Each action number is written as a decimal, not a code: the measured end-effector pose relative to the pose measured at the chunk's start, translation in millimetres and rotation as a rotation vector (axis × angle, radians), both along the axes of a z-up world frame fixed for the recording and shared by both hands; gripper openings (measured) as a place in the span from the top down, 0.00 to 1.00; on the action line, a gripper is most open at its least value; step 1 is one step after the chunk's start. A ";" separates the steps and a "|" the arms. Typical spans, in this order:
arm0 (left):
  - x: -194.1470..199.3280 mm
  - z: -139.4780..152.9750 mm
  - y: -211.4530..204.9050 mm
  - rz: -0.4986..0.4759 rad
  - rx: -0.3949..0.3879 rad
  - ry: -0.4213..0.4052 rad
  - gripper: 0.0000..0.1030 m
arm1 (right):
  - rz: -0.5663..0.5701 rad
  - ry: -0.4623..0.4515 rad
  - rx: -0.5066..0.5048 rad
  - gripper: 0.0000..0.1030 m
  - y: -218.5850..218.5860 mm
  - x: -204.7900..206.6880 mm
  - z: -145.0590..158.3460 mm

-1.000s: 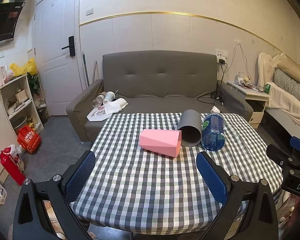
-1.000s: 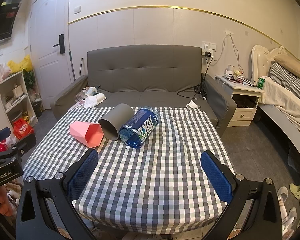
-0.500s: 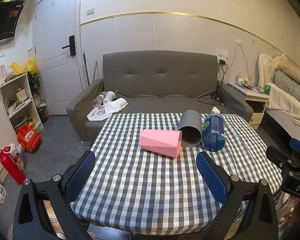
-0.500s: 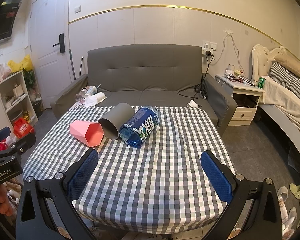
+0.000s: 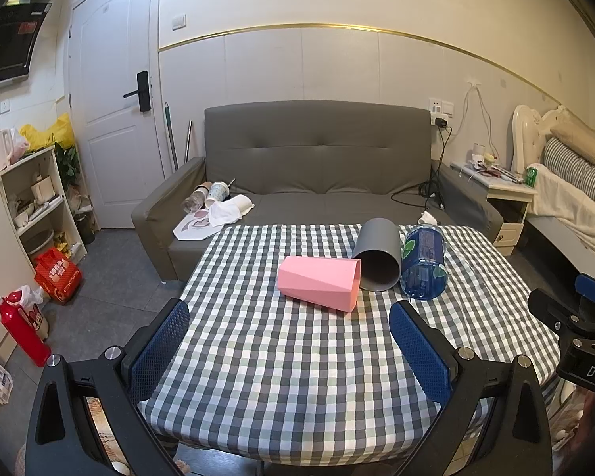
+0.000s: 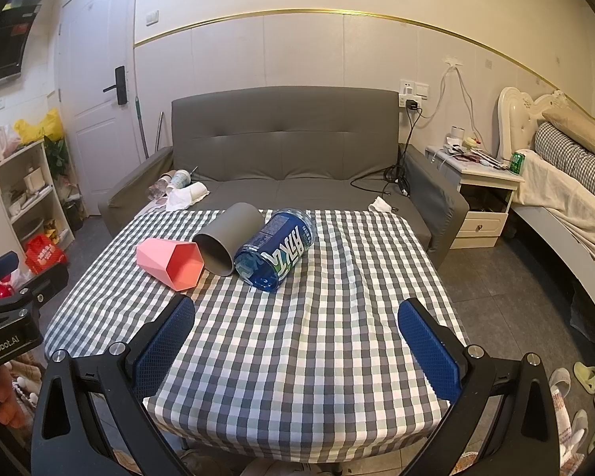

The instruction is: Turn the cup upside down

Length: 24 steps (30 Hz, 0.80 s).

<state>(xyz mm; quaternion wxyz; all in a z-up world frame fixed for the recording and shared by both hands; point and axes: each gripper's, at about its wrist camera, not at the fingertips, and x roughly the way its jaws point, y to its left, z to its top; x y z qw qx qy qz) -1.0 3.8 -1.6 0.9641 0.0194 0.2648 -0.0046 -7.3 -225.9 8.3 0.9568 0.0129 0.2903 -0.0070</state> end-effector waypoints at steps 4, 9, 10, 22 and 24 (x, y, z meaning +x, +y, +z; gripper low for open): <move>-0.1 0.2 -0.2 0.000 -0.001 0.000 0.00 | -0.001 0.000 0.000 0.00 -0.9 0.5 -1.6; -0.1 0.3 -0.3 0.000 0.000 0.001 0.00 | -0.001 0.000 0.001 0.00 -0.9 0.8 -1.8; -0.1 0.2 -0.1 -0.001 0.000 0.001 0.00 | 0.000 0.001 0.001 0.00 -0.9 0.8 -1.9; -0.1 0.0 -0.4 -0.001 0.000 0.000 0.00 | -0.001 0.002 0.001 0.00 -0.8 1.0 -2.1; 0.0 -0.3 -0.2 -0.001 0.000 0.001 0.00 | -0.001 0.003 0.001 0.00 -1.0 1.1 -2.1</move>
